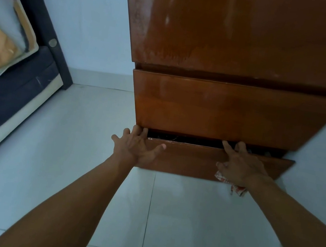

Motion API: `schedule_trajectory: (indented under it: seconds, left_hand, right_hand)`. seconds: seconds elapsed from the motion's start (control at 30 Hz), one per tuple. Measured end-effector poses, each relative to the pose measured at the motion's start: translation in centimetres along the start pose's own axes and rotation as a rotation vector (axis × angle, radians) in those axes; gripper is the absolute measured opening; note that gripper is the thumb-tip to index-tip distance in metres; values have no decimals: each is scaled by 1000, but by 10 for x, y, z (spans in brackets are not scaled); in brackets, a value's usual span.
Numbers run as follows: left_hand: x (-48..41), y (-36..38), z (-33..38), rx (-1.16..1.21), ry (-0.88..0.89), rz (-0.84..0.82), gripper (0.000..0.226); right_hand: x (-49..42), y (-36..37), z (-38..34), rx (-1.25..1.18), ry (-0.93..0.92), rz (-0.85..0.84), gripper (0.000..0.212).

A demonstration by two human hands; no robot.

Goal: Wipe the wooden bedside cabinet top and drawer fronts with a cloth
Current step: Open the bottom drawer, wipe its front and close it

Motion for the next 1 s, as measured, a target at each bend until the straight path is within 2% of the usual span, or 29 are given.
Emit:
schedule_trajectory:
  seconds: [0.13, 0.27, 0.33, 0.43, 0.47, 0.53, 0.6, 0.67, 0.77, 0.87, 1.0]
  left_hand:
    - [0, -4, -3, 1, 20, -39, 91]
    - [7, -2, -15, 40, 69, -46, 80]
    - [13, 2, -23, 86, 94, -60, 77]
    - [17, 5, -29, 123, 123, -112, 81]
    - [17, 5, -31, 122, 130, -121, 81]
    - [15, 5, -34, 128, 137, -124, 80]
    - [15, 6, -39, 155, 145, -124, 77]
    - [17, 7, -41, 194, 168, -125, 75]
    - [23, 5, -41, 229, 205, -115, 76]
    - [24, 2, -38, 245, 193, -108, 82]
    - [24, 5, -37, 139, 191, -57, 67]
  right_hand:
    - [4, -13, 0, -95, 21, -32, 83]
    - [23, -31, -22, -620, 17, 13, 71]
    - [31, -43, -51, -838, -31, -35, 64]
    - [27, -55, -104, -993, -137, -117, 51]
    - [21, -57, -121, -983, -194, -58, 46]
    - [14, -57, -153, -877, -296, 174, 34]
    - [9, -44, -182, -645, -398, 421, 32]
    - [-2, -14, -207, -366, -498, 546, 34]
    - [-17, 31, -227, -108, -501, 547, 48]
    - [-16, 45, -230, -38, -444, 588, 49]
    - [-12, 45, -222, 97, -443, 598, 53]
Point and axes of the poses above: each hand's wrist, its own x-axis away from the middle knuckle, its own y-axis out of the palm, z = x × y, the point moved 5 cm from there along -x, towards the middle knuckle
